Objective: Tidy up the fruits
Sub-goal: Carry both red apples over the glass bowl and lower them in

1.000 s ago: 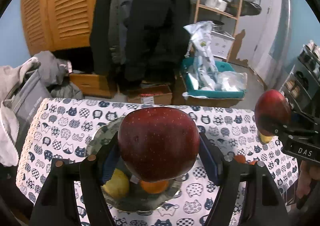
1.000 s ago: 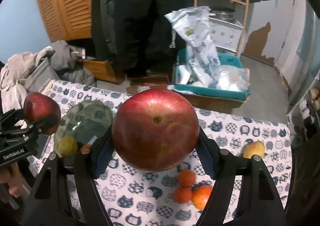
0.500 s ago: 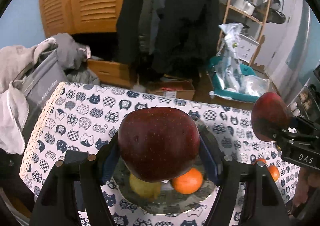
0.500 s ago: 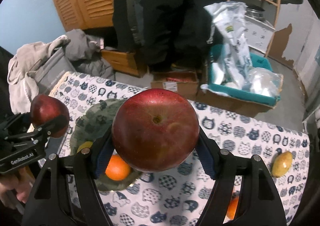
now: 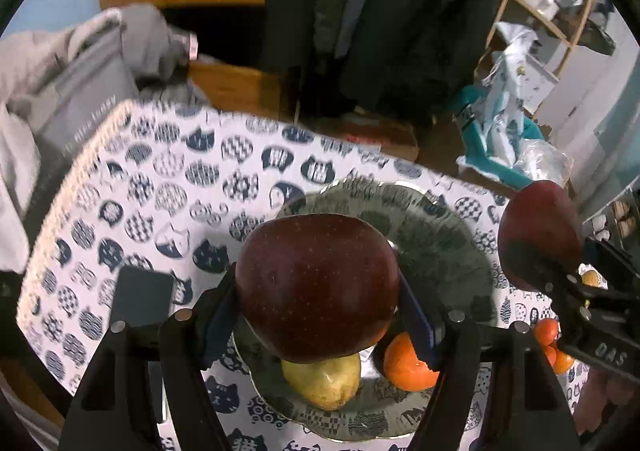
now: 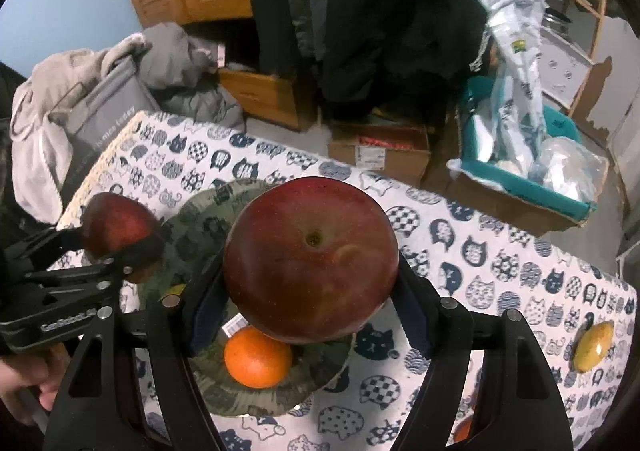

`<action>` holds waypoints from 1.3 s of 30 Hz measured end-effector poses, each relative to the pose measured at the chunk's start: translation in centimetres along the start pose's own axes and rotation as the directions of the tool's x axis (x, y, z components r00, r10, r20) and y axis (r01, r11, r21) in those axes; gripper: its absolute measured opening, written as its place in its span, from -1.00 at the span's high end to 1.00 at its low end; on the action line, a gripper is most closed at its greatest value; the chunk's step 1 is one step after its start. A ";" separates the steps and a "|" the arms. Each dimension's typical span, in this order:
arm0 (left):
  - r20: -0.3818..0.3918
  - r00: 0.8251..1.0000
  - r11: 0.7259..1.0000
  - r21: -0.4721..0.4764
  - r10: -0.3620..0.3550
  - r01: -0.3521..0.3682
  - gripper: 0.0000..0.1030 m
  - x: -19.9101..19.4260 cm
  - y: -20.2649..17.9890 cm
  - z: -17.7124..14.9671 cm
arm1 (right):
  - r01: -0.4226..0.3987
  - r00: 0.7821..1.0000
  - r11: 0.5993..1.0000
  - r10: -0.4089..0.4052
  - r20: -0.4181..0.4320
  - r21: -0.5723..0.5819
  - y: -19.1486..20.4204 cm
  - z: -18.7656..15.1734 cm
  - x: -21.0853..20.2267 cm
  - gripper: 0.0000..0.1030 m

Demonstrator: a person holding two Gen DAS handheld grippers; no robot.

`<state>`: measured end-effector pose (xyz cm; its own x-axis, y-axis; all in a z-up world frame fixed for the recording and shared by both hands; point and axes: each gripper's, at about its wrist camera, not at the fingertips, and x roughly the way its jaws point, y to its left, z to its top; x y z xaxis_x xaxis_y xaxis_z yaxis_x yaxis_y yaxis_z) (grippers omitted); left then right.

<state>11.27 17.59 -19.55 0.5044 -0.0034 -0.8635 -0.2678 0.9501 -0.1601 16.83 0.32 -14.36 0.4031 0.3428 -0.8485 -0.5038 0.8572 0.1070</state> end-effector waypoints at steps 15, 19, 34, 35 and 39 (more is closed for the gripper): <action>-0.110 0.994 1.000 0.013 0.020 -0.019 -0.45 5.0 0.6 -1.3 | -0.014 0.997 1.000 0.013 -0.081 -0.007 0.6 -1.0 3.6 -0.46; -0.116 0.993 0.999 0.024 0.024 -0.021 -0.45 5.8 0.4 -1.0 | -0.007 0.996 1.000 0.006 -0.086 -0.007 0.3 -1.3 3.7 -0.46; -0.196 0.980 0.999 0.008 0.039 -0.038 -0.45 9.3 0.4 -1.1 | 0.004 0.995 1.000 -0.002 -0.100 0.029 -1.0 -1.7 4.2 -0.46; -0.208 0.977 0.999 0.012 0.039 -0.038 -0.45 9.6 0.4 -1.2 | 0.004 0.995 0.999 -0.001 -0.100 0.032 -1.1 -1.7 4.2 -0.46; -0.194 0.980 0.998 0.054 0.047 -0.037 -0.57 9.5 -0.2 -1.5 | 0.004 0.995 0.999 0.000 -0.099 0.039 -1.2 -1.6 4.3 -0.46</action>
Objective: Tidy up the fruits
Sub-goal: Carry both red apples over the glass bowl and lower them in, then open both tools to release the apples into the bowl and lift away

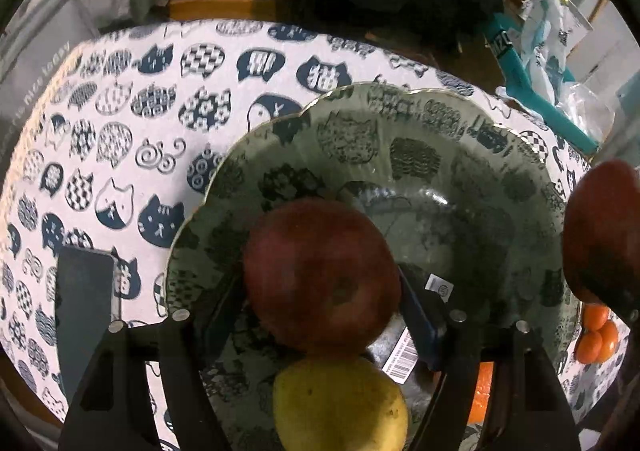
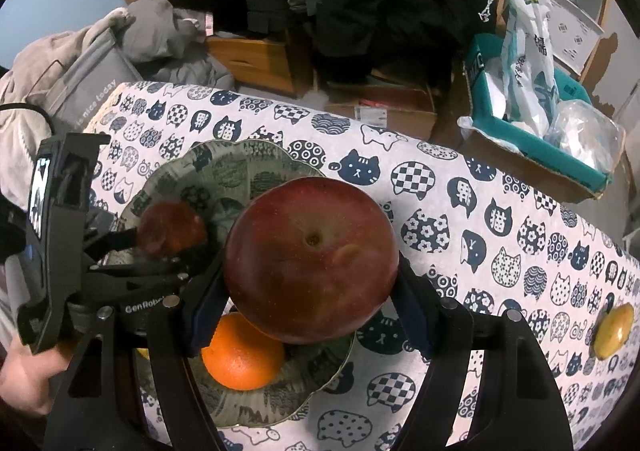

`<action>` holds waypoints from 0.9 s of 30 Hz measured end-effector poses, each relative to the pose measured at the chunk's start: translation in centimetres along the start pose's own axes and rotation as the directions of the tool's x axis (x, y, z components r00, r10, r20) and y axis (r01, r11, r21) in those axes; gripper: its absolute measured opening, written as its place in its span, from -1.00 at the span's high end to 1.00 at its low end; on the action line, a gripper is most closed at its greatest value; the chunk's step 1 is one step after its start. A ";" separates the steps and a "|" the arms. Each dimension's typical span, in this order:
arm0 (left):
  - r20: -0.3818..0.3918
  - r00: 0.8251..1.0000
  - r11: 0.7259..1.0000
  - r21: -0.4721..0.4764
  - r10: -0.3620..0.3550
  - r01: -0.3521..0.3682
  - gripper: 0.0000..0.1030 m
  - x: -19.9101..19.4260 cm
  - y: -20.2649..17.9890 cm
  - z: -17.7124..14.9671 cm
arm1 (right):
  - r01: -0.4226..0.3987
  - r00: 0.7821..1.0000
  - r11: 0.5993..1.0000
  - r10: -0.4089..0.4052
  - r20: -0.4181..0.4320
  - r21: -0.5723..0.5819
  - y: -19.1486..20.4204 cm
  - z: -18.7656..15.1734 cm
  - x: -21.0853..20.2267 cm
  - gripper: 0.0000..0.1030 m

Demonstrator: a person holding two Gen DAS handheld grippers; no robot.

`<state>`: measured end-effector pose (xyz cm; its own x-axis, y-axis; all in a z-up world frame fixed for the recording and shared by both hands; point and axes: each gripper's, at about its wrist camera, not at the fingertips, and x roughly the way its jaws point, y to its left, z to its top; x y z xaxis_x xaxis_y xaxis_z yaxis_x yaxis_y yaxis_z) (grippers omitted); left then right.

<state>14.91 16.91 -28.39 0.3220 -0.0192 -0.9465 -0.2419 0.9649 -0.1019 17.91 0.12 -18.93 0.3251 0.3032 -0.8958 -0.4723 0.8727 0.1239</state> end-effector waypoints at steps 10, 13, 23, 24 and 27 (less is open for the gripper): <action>0.075 0.997 0.999 -0.028 0.021 -0.019 -0.78 -3.8 1.1 0.2 | -0.009 1.000 1.000 0.009 0.003 0.011 0.2 0.3 0.1 -0.46; 0.090 0.996 0.998 -0.067 0.008 -0.002 -0.78 -5.3 2.5 -0.1 | -0.012 1.000 1.000 0.012 -0.005 -0.002 0.8 0.4 0.6 -0.46; 0.132 0.990 0.992 -0.120 0.052 -0.036 -0.78 -7.9 5.5 -1.6 | -0.011 0.997 0.996 0.005 -0.072 -0.083 4.2 0.0 3.4 -0.46; 0.128 0.990 0.992 -0.123 0.049 -0.033 -0.78 -7.9 5.7 -1.8 | -0.009 0.997 0.996 0.001 -0.083 -0.093 4.5 -0.2 3.8 -0.46; 0.121 0.992 0.992 -0.123 0.047 -0.032 -0.78 -7.8 6.0 -2.1 | -0.002 0.994 0.994 -0.010 -0.108 -0.111 5.0 -0.6 4.8 -0.46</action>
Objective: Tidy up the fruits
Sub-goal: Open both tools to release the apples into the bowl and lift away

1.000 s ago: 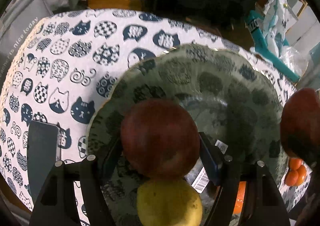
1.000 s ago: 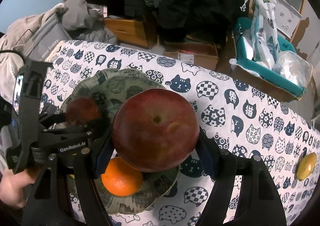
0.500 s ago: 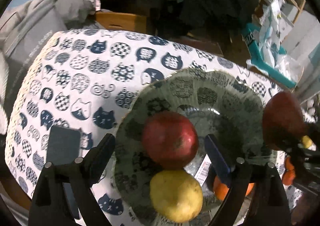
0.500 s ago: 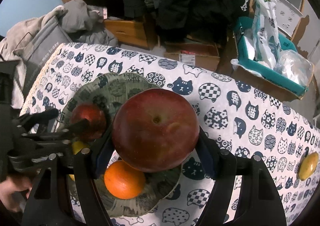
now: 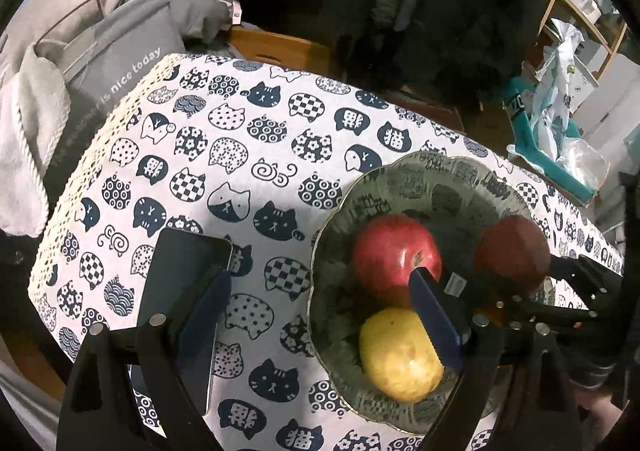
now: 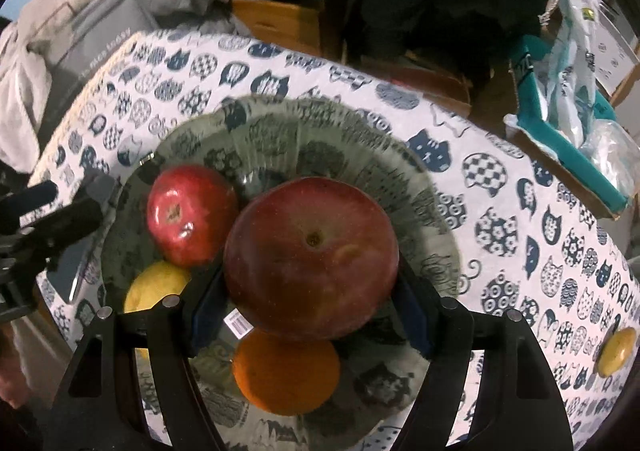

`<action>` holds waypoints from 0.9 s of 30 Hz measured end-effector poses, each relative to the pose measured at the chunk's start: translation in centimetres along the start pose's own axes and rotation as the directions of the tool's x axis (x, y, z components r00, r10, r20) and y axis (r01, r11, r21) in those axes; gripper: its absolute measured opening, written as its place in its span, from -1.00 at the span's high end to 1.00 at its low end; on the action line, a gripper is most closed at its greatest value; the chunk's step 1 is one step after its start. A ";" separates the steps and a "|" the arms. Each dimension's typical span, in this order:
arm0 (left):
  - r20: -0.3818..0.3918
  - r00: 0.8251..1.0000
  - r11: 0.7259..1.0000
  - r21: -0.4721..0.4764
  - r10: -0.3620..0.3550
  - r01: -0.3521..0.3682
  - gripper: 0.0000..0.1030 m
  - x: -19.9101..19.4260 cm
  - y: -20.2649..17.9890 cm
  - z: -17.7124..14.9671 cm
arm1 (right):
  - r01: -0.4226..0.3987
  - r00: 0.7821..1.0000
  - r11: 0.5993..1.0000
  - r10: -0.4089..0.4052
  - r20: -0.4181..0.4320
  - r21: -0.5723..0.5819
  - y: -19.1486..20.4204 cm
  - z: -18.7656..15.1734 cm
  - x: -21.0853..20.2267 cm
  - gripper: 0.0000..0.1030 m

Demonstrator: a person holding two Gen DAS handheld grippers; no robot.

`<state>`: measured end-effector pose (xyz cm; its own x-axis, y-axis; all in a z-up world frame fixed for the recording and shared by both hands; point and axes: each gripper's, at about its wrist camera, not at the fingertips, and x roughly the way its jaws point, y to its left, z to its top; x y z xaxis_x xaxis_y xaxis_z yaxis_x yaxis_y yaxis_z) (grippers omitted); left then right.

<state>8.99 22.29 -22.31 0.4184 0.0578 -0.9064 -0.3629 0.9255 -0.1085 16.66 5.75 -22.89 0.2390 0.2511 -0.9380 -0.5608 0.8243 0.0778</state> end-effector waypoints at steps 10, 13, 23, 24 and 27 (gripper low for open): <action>0.004 1.000 1.000 0.010 0.008 -0.008 -0.78 -0.5 0.2 -0.4 | -0.007 0.999 1.000 0.008 -0.041 0.025 -0.2 0.0 1.3 -0.47; 0.006 1.000 1.000 0.012 0.011 -0.011 -0.78 -0.7 0.2 -0.5 | -0.007 0.999 1.000 0.008 -0.042 0.030 -0.2 0.0 1.5 -0.47; 0.006 1.000 1.000 0.014 0.008 -0.008 -0.78 -1.5 0.0 -1.1 | -0.012 1.000 1.000 0.012 -0.014 -0.014 0.4 0.0 1.2 -0.58; 0.009 1.000 1.000 0.016 0.008 -0.008 -0.78 -1.7 -0.1 -1.1 | -0.012 1.000 1.000 0.012 0.000 -0.015 0.4 0.1 0.9 -0.62; 0.021 1.000 1.000 0.020 0.005 -0.005 -0.78 -2.2 -0.4 -1.0 | -0.014 1.000 1.000 0.014 0.028 -0.003 0.2 0.4 -0.2 -0.62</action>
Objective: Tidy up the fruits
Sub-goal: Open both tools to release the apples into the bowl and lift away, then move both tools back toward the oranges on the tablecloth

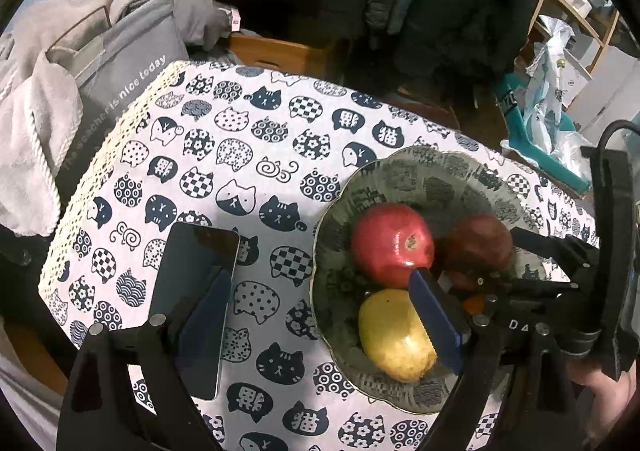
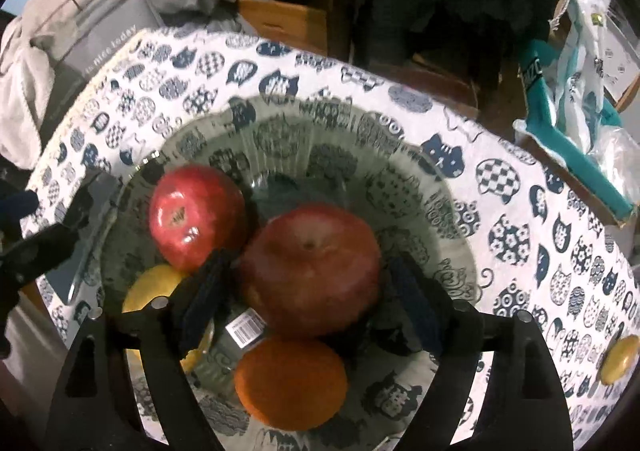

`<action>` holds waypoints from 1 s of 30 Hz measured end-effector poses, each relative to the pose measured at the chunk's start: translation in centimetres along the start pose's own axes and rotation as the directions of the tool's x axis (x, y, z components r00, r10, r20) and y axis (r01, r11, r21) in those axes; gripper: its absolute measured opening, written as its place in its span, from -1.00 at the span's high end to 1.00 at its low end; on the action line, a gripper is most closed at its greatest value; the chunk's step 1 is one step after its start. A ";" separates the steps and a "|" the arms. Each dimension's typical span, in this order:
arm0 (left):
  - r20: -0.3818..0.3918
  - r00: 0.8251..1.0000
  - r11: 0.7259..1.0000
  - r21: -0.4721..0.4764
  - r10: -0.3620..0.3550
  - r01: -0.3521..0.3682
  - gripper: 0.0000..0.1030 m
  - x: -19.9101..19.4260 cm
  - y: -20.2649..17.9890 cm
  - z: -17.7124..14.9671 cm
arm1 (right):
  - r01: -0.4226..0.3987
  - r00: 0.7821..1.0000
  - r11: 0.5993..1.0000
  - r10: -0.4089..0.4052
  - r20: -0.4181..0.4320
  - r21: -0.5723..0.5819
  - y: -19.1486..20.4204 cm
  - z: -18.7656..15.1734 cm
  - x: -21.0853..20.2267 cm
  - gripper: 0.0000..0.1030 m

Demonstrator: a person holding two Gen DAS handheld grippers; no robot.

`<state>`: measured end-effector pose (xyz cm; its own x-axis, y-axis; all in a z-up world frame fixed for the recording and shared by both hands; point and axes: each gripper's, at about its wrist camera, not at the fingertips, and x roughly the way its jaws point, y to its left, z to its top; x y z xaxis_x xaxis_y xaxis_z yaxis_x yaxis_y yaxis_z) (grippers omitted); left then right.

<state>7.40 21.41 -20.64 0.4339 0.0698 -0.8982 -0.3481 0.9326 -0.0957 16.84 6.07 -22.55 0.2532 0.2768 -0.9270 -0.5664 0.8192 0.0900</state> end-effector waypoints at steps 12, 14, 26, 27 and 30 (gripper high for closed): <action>0.059 0.997 0.998 0.033 -0.058 0.056 -0.78 -3.6 -2.1 0.2 | 0.045 0.988 0.998 -0.052 0.146 0.050 -2.1 0.5 -7.9 -0.62; 0.071 0.995 0.997 0.048 -0.071 0.068 -0.78 -4.4 -2.8 0.2 | 0.058 0.984 0.997 -0.066 0.164 0.050 -2.4 0.2 -9.3 -0.62; 0.178 0.975 0.985 0.128 -0.135 0.113 -0.78 -10.3 -6.2 -0.2 | 0.109 0.945 0.989 -0.134 0.299 0.099 -6.0 -3.6 -18.6 -0.62; 0.185 0.973 0.984 0.133 -0.140 0.116 -0.78 -10.7 -6.5 -0.3 | 0.115 0.940 0.988 -0.142 0.309 0.105 -6.3 -4.1 -19.4 -0.62; 0.213 0.965 0.980 0.159 -0.151 0.118 -0.78 -12.2 -7.5 -0.6 | 0.121 0.931 0.986 -0.153 0.333 0.115 -7.1 -5.4 -21.3 -0.62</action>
<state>4.24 13.32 -9.16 0.6481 0.0018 -0.7615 -0.1578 0.9786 -0.1320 11.24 -8.38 -5.37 0.5833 0.2989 -0.7553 -0.4372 0.8992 0.0182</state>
